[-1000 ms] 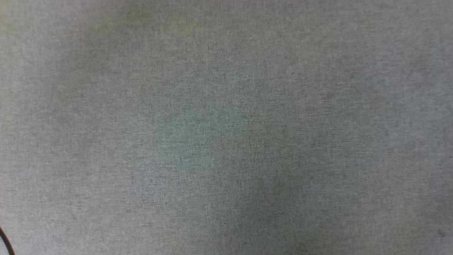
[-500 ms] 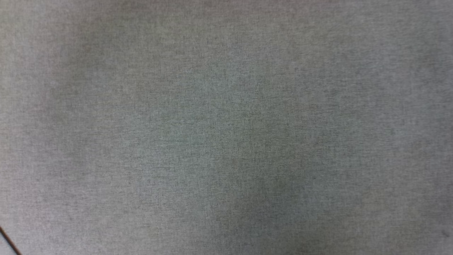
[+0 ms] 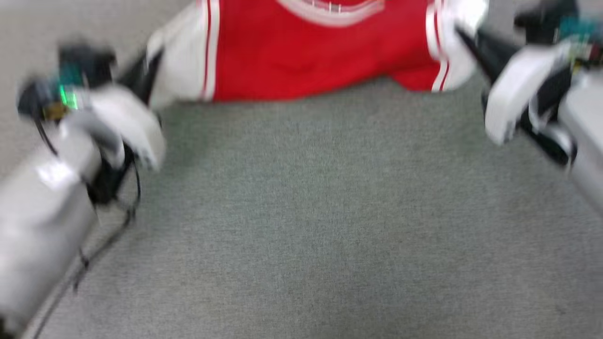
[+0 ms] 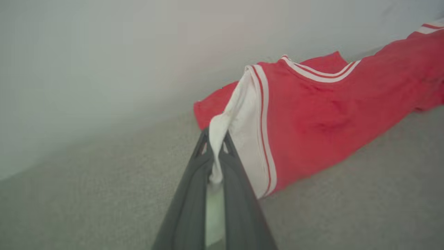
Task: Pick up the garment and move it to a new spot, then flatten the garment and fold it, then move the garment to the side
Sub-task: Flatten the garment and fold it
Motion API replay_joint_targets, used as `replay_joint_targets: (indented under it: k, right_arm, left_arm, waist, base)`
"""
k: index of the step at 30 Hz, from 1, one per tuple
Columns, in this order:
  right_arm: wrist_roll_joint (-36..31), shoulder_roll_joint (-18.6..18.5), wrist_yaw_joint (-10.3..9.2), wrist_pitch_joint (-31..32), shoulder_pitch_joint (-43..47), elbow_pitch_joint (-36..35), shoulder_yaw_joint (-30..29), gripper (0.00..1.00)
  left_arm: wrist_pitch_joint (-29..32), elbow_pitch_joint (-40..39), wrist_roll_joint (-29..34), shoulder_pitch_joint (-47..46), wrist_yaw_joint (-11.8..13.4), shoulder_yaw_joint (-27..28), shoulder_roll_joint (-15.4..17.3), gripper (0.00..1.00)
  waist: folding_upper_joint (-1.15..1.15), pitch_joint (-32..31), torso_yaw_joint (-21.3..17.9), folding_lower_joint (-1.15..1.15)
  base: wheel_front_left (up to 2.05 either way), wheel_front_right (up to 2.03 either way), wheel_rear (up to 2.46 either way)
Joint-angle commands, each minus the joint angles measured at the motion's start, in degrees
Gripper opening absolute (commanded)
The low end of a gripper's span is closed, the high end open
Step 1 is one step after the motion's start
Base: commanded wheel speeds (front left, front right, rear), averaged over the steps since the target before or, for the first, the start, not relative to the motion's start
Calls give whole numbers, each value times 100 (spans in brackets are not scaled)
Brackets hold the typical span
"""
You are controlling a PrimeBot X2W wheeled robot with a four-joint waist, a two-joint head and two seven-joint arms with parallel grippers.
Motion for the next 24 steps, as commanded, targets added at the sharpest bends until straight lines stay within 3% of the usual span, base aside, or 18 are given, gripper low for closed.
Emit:
replay_joint_targets:
  k: [1, 8, 17, 24]
  right_arm:
    - [105, -122, -6, -136, 326, -87, 61, 0]
    - [378, -552, -6, -463, 1666, -529, 286, 0]
    - [595, -1012, -7, -591, 3376, -903, 82, 0]
    - [486, -1212, -9, -683, 4641, -1124, -358, 0]
  left_arm:
    - [-50, -178, -50, 416, 99, -18, 97, 0]
    - [-80, -1166, -396, 2257, 594, -30, 469, 0]
    - [-84, -1928, -786, 4082, 1111, -68, 942, 0]
    - [-83, -2455, -974, 5213, 1471, 141, 974, 0]
  waist:
    - [0, -358, -6, 0]
    - [0, -964, -27, 0]
    - [0, -1612, -52, 0]
    - [0, -1919, -93, 0]
  base:
    - [0, 0, 0]
    - [0, 0, 0]
    - [0, 0, 0]
    - [0, 0, 0]
